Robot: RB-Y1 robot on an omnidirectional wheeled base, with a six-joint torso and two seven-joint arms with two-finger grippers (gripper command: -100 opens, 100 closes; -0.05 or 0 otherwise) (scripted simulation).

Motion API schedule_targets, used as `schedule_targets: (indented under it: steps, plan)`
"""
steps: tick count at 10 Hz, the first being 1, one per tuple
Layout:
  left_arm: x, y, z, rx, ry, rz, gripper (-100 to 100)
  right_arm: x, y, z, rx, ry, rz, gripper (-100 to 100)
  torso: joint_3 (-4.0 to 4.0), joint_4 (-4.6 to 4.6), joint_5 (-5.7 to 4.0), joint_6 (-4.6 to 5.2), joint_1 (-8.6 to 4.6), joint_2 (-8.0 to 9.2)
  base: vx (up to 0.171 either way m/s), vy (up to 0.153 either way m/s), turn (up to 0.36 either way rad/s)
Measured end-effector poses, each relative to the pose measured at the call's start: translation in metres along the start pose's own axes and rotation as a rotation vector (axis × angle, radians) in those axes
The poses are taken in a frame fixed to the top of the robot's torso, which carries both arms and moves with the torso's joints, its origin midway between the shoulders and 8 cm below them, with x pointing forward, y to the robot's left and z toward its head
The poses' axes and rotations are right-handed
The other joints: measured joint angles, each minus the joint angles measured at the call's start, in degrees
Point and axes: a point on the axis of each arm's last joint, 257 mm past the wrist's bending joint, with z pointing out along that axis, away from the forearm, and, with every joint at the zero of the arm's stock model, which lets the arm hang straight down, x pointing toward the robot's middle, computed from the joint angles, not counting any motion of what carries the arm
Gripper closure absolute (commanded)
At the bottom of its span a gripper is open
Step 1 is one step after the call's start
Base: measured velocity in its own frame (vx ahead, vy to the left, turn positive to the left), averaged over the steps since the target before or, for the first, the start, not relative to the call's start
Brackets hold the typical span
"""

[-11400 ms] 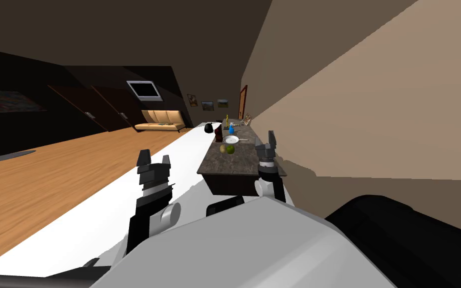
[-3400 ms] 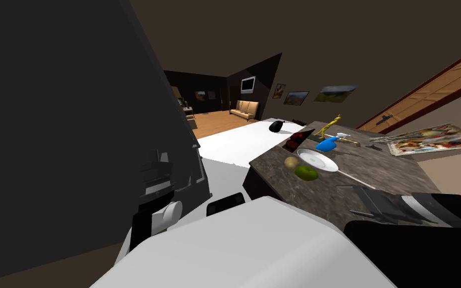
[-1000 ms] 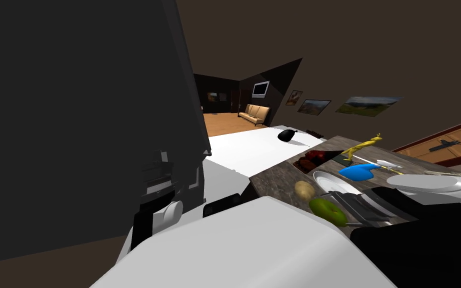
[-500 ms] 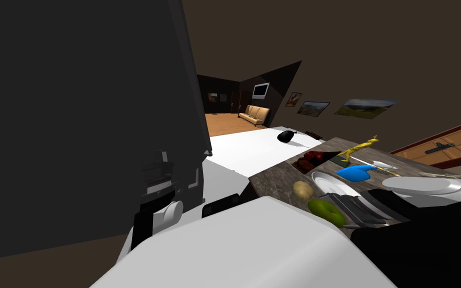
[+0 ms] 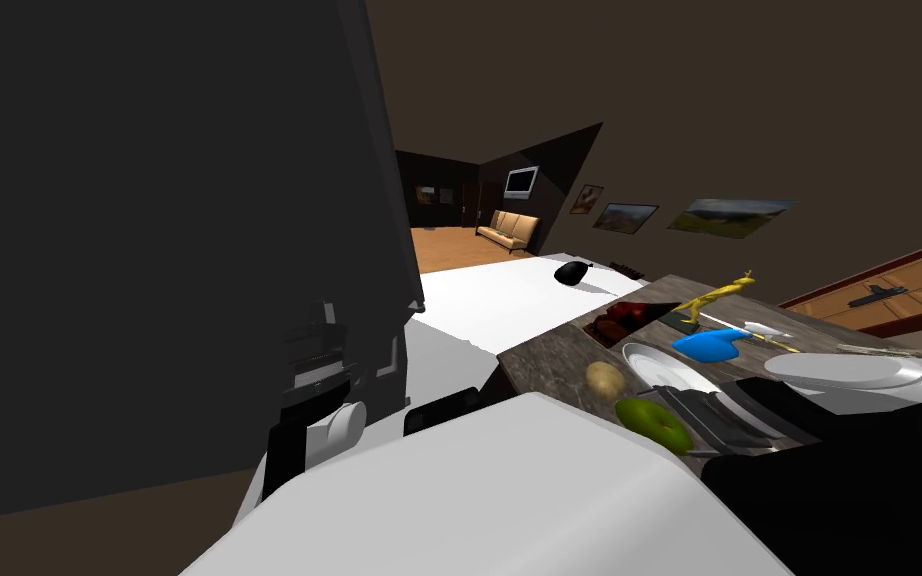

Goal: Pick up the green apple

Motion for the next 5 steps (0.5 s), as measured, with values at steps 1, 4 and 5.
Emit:
schedule_targets:
  steps: [1, 4, 5]
  plan:
    - [0.000, 0.000, 0.000, -0.001, 0.000, 0.000, 0, 0.004, 0.003, 0.000, -0.006, 0.007, 0.007, -100, -0.04, 0.00, -0.02, 0.03, 0.02, -0.09, 0.050, 0.008, -0.021]
    - [0.001, 0.003, -0.002, -0.010, 0.002, 0.000, 0, 0.017, 0.011, 0.002, -0.025, 0.030, 0.027, -100, -0.28, 0.00, -0.26, 0.23, 0.06, -0.59, 0.061, 0.012, -0.026]
    - [0.001, 0.004, -0.002, -0.011, 0.002, 0.000, 0, 0.021, 0.014, 0.002, -0.032, 0.038, 0.034, -100, -0.34, -0.01, -0.31, 0.27, 0.04, -0.68, 0.050, 0.011, -0.026]
